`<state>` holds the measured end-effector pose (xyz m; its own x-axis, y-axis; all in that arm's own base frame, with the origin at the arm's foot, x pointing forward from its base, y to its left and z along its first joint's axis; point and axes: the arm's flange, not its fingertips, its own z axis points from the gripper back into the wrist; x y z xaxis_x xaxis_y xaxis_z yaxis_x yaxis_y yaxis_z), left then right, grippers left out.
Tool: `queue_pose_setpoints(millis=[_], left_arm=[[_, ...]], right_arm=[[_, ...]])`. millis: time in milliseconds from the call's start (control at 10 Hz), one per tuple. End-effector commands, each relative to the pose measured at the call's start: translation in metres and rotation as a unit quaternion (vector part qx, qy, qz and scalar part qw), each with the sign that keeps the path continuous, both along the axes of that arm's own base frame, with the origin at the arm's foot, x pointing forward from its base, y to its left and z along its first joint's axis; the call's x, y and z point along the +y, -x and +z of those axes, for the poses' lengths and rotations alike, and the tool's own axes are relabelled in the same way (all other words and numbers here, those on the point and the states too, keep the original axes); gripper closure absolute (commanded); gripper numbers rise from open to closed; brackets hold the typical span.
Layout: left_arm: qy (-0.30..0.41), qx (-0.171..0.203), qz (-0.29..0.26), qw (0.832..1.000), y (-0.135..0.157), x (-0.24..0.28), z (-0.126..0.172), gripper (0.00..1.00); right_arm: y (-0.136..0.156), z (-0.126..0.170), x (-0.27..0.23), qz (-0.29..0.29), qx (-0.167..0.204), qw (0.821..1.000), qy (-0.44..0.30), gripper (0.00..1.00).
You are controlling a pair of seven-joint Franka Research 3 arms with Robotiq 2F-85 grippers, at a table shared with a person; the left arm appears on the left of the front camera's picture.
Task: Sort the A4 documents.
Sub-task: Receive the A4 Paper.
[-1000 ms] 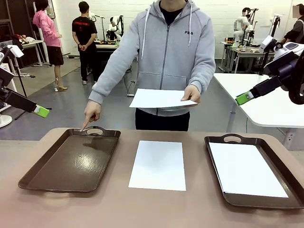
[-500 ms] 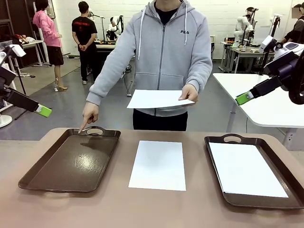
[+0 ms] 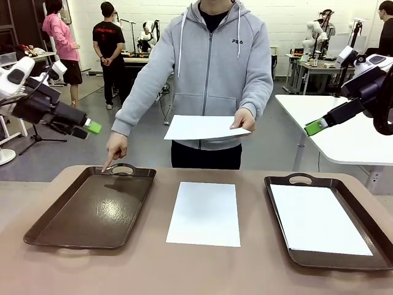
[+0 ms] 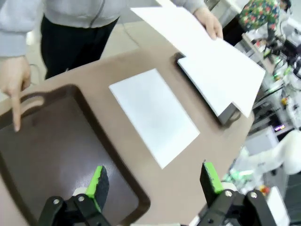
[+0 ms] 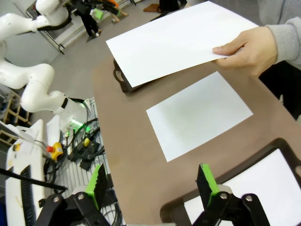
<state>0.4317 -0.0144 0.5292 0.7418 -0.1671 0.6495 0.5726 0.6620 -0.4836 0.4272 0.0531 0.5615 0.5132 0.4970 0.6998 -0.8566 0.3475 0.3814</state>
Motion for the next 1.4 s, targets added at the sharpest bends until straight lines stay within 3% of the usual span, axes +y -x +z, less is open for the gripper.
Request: queue_pose_setpoints(millis=[0,300,500,1000,1300], left_arm=[[0.089,0.014,0.002,0.996,-0.043,-0.008,-0.01,0.0],[0.201,0.043,0.009,0.979,-0.084,-0.042,-0.035,0.0],[0.233,0.068,0.003,0.97,-0.107,-0.066,-0.045,0.0],[0.288,0.122,-0.036,0.949,-0.125,-0.11,-0.057,0.0],[0.327,0.174,-0.069,0.926,-0.137,-0.127,-0.068,0.0]], right_arm=[[-0.001,0.0,0.0,0.003,-0.003,1.0,-0.003,0.01],[-0.001,0.0,0.0,0.003,-0.003,1.0,-0.003,0.01],[-0.001,0.0,0.0,0.003,-0.003,1.0,-0.003,0.01],[-0.001,0.0,0.0,0.003,-0.003,1.0,-0.003,0.01],[-0.001,0.0,0.0,0.003,-0.003,1.0,-0.003,0.01]])
